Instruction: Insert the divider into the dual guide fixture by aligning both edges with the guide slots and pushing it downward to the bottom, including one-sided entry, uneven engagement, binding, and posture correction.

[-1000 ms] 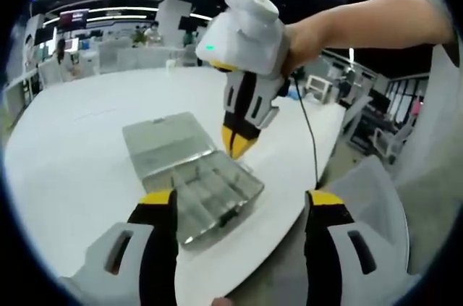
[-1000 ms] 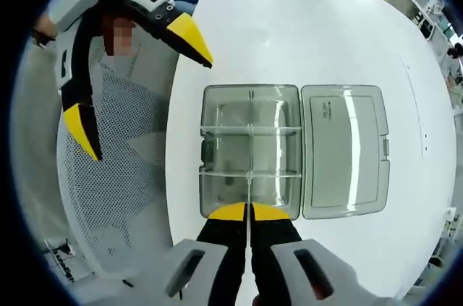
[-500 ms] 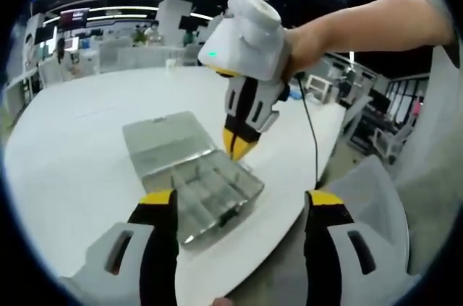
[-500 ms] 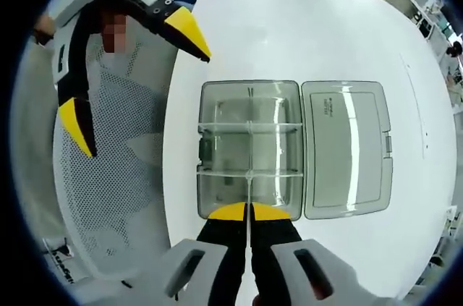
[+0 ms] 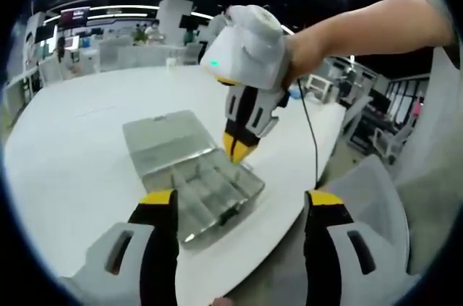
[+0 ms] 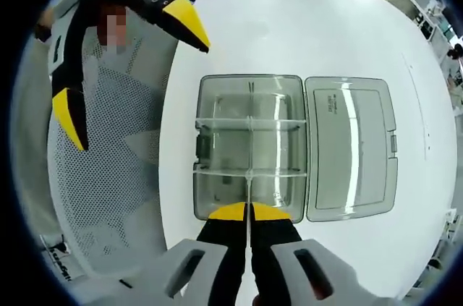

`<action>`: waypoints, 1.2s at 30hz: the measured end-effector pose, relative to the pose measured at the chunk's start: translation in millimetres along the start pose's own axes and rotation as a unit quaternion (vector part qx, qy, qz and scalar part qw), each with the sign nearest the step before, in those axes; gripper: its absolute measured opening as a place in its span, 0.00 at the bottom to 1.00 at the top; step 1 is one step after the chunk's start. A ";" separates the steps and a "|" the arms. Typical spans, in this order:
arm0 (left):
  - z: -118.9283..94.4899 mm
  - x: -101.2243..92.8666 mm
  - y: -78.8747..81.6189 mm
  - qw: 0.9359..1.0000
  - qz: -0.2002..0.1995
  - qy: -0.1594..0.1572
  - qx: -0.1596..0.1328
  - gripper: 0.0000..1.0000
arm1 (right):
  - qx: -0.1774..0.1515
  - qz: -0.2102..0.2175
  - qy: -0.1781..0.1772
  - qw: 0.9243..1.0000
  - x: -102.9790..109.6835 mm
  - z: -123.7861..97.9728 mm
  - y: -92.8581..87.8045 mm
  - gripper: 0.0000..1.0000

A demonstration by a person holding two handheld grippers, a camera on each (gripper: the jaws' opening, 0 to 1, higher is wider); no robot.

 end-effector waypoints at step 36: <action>1.0 5.2 -4.3 1.000 -0.006 0.001 0.009 0.69 | 0.001 -0.008 0.010 1.000 3.8 17.9 -0.3 0.00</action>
Point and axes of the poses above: the point that each gripper's makers call its tool centre point, and the gripper's own axes: z roughly forward along the fingers, x roughly to its left, y roughly out of its top, the point moved 6 cm from there along -z, roughly backward along the fingers, and after that the axes turned 7 degrees about -y, right-handed, at the moved point
